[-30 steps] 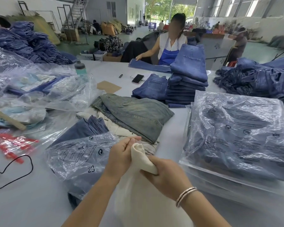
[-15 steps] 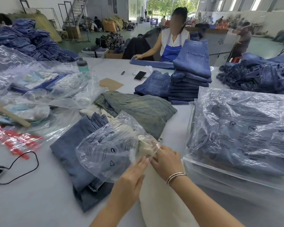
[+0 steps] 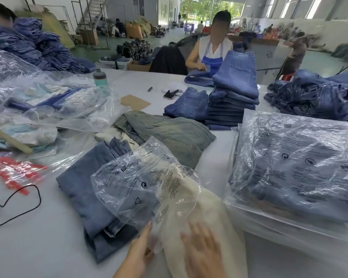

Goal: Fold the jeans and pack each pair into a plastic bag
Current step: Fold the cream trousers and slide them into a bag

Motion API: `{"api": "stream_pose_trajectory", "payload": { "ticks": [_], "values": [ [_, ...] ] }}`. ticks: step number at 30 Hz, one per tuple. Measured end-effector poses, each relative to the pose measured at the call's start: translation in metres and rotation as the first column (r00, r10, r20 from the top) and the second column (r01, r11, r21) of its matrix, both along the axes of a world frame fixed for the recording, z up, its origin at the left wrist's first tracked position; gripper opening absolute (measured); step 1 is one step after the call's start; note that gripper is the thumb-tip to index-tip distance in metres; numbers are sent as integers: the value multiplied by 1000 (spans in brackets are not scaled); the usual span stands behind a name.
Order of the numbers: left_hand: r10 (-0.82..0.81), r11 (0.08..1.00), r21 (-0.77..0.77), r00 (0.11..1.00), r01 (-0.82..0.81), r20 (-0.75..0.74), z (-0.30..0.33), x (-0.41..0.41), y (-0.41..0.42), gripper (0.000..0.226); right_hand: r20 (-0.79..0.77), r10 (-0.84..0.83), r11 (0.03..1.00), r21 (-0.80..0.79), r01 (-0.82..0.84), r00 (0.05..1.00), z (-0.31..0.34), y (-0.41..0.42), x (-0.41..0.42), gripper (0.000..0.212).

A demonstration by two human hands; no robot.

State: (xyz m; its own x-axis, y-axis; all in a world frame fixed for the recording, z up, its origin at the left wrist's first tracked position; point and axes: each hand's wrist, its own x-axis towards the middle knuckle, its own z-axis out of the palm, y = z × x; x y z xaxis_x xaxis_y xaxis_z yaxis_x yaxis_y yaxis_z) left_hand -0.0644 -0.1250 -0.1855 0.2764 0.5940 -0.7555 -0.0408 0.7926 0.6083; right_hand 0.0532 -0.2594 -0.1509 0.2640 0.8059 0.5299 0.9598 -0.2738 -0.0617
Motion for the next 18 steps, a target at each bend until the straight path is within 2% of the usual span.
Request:
{"api": "stream_pose_trajectory", "payload": {
  "ticks": [2,4,5,7,9,10,11,12,15,17,18],
  "values": [
    [-5,1000,-28,999,6,50,0,7,4,36,111,-25,997,-70,33,994,-27,-5,-17,28],
    [-5,999,-48,999,7,54,0,11,6,31,198,-104,988,-89,124,975,-44,2,-20,25],
    [-17,999,-44,998,19,64,0,11,6,25,209,-138,984,-80,158,968,-48,5,-19,25],
    [-52,999,-8,996,53,74,0,11,4,17,116,-188,956,-206,208,975,-46,15,-15,29],
    [-46,999,-1,994,47,98,-3,8,2,15,-123,-201,895,-426,131,972,-48,29,-11,76],
    [-41,999,-14,993,42,112,-5,7,2,10,-215,-255,871,-474,128,943,-47,35,-8,97],
    [-35,999,-22,993,38,109,-5,7,1,5,-246,-285,855,-502,130,926,-47,42,-1,107],
    [-36,999,-29,994,39,99,-6,8,1,3,-244,-300,841,-524,135,922,-45,48,5,107],
    [-53,997,-51,995,57,85,-8,9,3,7,-164,-283,758,-643,115,945,-18,59,22,81],
    [-66,994,-72,988,76,137,-6,13,6,15,-287,-267,814,-578,56,920,-18,59,33,61],
    [-63,994,-77,979,79,192,-3,16,8,21,-399,-282,845,-534,29,872,-15,56,35,55]
  ]
}}
